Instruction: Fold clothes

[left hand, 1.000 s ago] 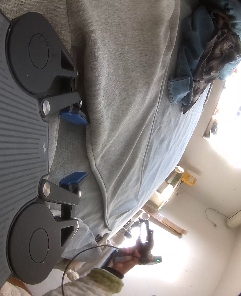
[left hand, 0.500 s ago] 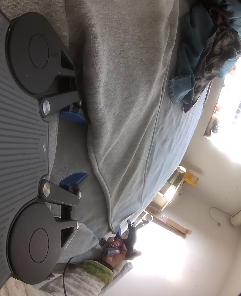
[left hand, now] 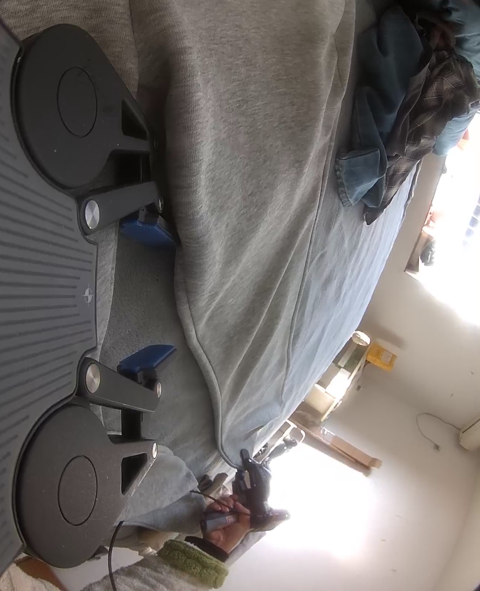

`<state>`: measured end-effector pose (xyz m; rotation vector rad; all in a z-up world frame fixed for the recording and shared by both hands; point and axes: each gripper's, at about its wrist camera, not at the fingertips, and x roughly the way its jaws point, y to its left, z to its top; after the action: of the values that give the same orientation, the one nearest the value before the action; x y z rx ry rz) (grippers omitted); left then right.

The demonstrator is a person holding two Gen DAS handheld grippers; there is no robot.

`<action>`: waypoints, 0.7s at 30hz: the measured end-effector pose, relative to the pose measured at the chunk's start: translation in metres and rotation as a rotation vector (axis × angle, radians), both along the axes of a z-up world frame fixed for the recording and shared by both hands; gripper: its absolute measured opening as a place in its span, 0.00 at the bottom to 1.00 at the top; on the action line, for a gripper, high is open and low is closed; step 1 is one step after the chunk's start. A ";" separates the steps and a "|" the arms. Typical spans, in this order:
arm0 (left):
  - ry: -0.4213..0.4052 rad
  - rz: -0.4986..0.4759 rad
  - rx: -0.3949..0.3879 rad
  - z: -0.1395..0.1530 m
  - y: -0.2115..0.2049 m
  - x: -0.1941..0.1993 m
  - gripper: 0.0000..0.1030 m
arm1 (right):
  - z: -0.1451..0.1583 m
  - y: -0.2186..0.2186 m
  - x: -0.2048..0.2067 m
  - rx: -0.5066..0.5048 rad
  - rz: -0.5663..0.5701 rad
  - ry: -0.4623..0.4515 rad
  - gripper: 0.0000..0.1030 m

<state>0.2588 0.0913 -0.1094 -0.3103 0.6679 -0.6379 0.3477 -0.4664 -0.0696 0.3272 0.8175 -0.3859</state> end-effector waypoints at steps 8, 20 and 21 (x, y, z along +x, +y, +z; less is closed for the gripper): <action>0.002 -0.001 -0.004 0.000 0.000 0.001 0.56 | -0.013 -0.009 0.002 -0.210 -0.127 0.075 0.31; 0.003 -0.001 0.000 0.000 -0.001 0.001 0.57 | -0.033 0.097 0.093 -0.087 0.318 0.022 0.34; 0.004 -0.001 -0.002 0.000 0.000 0.001 0.57 | -0.034 0.090 0.100 -0.114 0.260 0.016 0.34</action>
<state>0.2595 0.0910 -0.1097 -0.3130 0.6709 -0.6393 0.4476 -0.3767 -0.1039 0.1098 0.8384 -0.1907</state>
